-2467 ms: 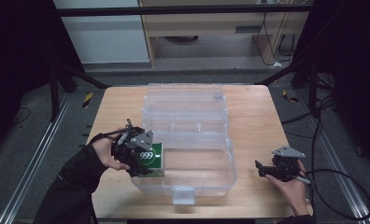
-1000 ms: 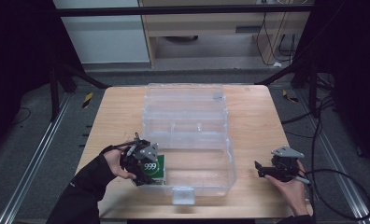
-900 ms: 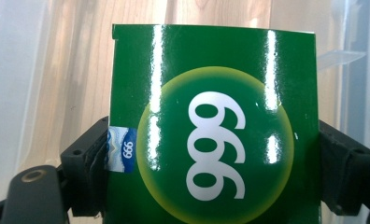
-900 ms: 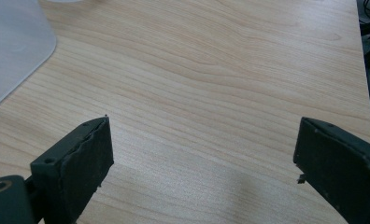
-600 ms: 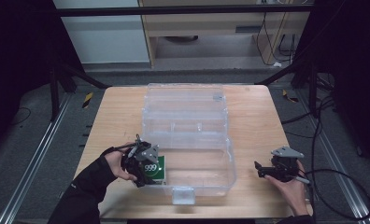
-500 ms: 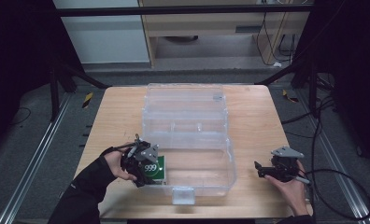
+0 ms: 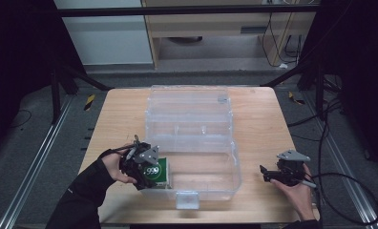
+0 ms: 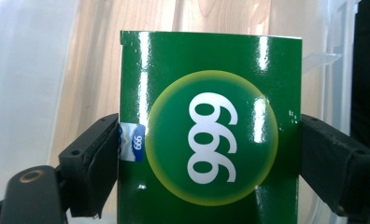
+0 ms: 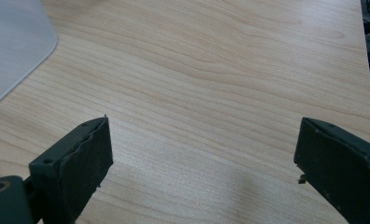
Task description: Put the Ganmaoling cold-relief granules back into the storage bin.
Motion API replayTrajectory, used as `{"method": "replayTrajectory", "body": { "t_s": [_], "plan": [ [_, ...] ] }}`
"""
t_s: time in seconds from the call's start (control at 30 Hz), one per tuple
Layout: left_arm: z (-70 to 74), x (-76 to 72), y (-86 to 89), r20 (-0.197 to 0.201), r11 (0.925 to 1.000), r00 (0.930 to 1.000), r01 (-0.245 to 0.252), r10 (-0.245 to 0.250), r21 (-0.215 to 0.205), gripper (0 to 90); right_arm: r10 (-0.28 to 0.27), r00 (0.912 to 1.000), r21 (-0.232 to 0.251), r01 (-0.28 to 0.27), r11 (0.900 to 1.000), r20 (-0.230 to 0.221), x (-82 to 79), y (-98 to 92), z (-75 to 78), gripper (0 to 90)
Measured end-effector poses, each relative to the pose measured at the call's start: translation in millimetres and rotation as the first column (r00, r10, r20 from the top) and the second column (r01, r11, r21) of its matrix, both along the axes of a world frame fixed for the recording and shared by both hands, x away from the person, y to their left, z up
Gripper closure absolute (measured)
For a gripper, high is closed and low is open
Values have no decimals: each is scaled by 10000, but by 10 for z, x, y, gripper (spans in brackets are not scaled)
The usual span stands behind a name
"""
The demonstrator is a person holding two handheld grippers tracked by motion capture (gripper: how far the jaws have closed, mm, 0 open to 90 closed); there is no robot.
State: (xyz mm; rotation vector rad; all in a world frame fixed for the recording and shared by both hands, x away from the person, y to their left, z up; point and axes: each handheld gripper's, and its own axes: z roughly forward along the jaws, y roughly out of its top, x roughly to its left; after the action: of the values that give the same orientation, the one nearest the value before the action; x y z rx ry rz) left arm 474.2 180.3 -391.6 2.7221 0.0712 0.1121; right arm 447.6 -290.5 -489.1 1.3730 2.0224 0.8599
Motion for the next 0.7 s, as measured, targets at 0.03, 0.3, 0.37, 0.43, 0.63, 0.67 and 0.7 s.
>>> {"method": "replayTrajectory", "body": {
  "t_s": [0.03, 0.3, 0.37, 0.43, 0.63, 0.67, 0.7],
  "plan": [
    [10, -1, 5, 10, 10000, 10000, -19, 19, -44, 137, 3, 10000, -15, -3, 10000, -4, 0, -1, 0, 48],
    [172, -12, 97, 292, 9980, 9994, -174, 191, -602, 159, 31, 10000, -9, -31, 10000, -3, 1, 2, -1, 47],
    [198, -20, 120, 351, 9978, 9991, -217, 240, -633, 161, 24, 10000, 0, -24, 10000, -6, 0, 2, 0, 47],
    [233, -28, 153, 424, 9964, 9985, -303, 337, -789, 163, 28, 10000, 8, -28, 10000, -10, 0, 1, 0, 47],
    [337, -45, 316, 715, 9898, 9933, -818, 905, -1168, 194, -18, 10000, 4, 18, 10000, -24, -2, -4, 2, 47],
    [344, -50, 350, 744, 9874, 9915, -970, 1068, -1251, 201, -29, 10000, 46, 29, 10000, -17, -3, -3, 2, 47],
    [348, -54, 386, 763, 9849, 9896, -1110, 1218, -1331, 206, -47, 10000, 35, 47, 10000, -20, -5, -5, 5, 48]
  ]
}}
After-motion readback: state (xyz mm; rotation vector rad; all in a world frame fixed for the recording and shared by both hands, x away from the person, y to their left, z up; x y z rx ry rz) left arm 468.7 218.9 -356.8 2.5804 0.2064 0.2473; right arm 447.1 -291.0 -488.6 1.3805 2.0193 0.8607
